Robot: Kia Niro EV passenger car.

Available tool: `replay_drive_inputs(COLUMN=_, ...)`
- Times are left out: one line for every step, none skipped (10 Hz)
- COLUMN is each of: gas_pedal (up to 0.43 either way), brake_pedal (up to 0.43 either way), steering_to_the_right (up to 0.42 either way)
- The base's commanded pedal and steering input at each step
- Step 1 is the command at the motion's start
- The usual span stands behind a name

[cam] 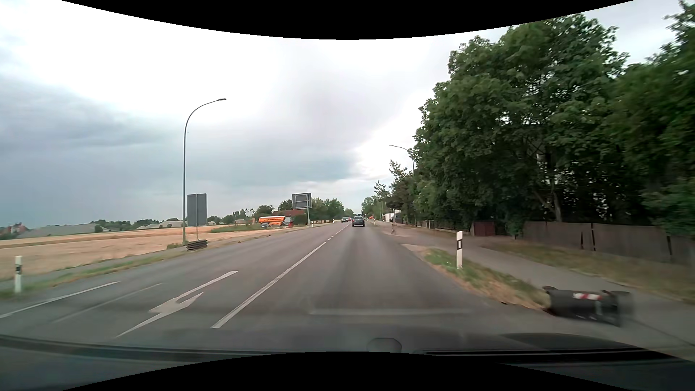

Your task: Follow the waypoints while adhering to traffic rules and regulations

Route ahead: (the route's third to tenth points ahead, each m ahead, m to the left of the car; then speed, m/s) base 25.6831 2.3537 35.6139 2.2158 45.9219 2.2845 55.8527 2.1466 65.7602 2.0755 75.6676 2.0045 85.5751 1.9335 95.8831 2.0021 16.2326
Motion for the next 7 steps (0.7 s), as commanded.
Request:
replay_drive_inputs(gas_pedal=0.339, brake_pedal=0.000, steering_to_the_right=0.000)
replay_drive_inputs(gas_pedal=0.240, brake_pedal=0.000, steering_to_the_right=0.000)
replay_drive_inputs(gas_pedal=0.220, brake_pedal=0.000, steering_to_the_right=0.000)
replay_drive_inputs(gas_pedal=0.220, brake_pedal=0.000, steering_to_the_right=0.000)
replay_drive_inputs(gas_pedal=0.220, brake_pedal=0.000, steering_to_the_right=0.000)
replay_drive_inputs(gas_pedal=0.220, brake_pedal=0.000, steering_to_the_right=0.001)
replay_drive_inputs(gas_pedal=0.228, brake_pedal=0.000, steering_to_the_right=0.001)
